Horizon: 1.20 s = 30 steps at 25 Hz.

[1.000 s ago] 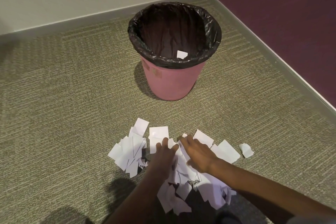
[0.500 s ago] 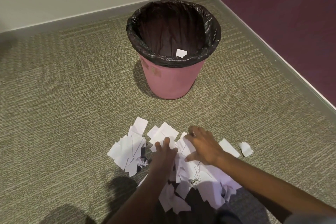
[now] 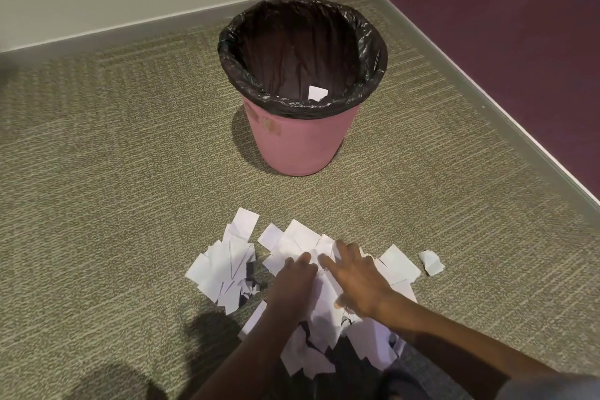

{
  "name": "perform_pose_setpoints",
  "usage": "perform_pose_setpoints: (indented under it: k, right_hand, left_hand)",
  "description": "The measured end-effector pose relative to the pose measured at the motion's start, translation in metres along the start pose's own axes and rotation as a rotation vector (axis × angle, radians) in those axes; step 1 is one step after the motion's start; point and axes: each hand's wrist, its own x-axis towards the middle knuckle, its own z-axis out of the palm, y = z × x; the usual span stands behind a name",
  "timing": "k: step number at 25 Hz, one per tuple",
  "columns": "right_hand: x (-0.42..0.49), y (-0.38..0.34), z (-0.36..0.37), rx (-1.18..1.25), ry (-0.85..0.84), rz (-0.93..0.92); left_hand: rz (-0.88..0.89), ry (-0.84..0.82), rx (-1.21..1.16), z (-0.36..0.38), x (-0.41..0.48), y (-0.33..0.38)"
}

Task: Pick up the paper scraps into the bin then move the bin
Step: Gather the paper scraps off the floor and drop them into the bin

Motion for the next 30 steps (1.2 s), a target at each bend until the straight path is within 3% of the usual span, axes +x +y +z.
perform_pose_setpoints:
  k: [6, 10, 15, 16, 19, 26, 30]
  right_hand:
    - [0.01, 0.005, -0.015, 0.163, 0.114, 0.025]
    - [0.013, 0.012, -0.022, 0.381, 0.154, 0.046]
    - [0.016, 0.019, -0.039, 0.408, 0.205, 0.097]
    - [0.015, 0.018, -0.044, 0.425, 0.194, 0.113]
    - [0.013, 0.013, -0.063, 0.478, 0.193, 0.126]
    - [-0.001, 0.009, -0.125, 0.553, 0.241, 0.113]
    - [-0.017, 0.012, -0.187, 0.591, 0.29, 0.062]
  left_hand:
    - [0.003, 0.051, -0.06, -0.001, -0.001, 0.0]
    - [0.043, 0.164, -0.23, -0.008, -0.002, -0.006]
    - [-0.024, 0.174, -0.286, -0.037, -0.004, -0.013]
    - [-0.016, 0.243, -0.271, -0.04, -0.003, -0.015]
    - [-0.103, 0.236, -0.352, -0.074, 0.004, -0.02]
    - [-0.12, 0.239, -0.602, -0.152, 0.001, -0.024]
    - [-0.188, 0.364, -0.768, -0.219, -0.01, -0.03]
